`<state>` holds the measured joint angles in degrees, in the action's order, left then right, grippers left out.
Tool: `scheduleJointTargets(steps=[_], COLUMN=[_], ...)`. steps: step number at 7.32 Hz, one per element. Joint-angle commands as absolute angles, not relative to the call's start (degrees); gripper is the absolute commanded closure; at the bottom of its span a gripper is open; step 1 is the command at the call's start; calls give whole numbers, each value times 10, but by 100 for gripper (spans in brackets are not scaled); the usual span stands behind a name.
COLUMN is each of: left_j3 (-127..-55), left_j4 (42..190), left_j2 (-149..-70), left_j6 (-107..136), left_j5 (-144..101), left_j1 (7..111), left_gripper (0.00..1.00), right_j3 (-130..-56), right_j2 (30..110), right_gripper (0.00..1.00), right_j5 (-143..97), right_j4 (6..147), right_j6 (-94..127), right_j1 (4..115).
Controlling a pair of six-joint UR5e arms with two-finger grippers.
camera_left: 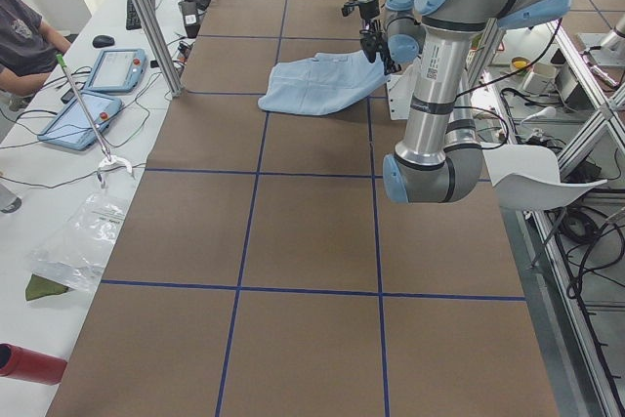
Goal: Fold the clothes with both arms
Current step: 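Lift the near edge with both grippers and fold it toward the far edge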
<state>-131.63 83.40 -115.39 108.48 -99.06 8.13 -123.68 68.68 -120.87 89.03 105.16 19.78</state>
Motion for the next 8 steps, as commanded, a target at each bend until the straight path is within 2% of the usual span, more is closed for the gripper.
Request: scheduleJointTargets(steps=[1,3,4,7,8], left_j3=[-1303,-1266,-1226,-1035,-1014], left_j4=[836,851,876,1040,1062], left_j2=[-1164,-1194,-1209,-1240,-1241], left_j6=[1050,1006,985,952,934], left_j5=[-996,-1003,-1017,-1034,-1034], left_j1=[137,216,253,320,337], left_gripper=[100,100,100,100,100], right_j3=[-1219,-1210,-1177,-1007,-948], right_j2=[684,679,668,563,530], right_gripper=[100,100,100,100,100], right_j5=[-1217,-1231,-1230,-1223,-1221], right_j4=[891,896,896,893,890], right_j6=[1015,992,958,874,833], right_j1=[255,321,343,398,415])
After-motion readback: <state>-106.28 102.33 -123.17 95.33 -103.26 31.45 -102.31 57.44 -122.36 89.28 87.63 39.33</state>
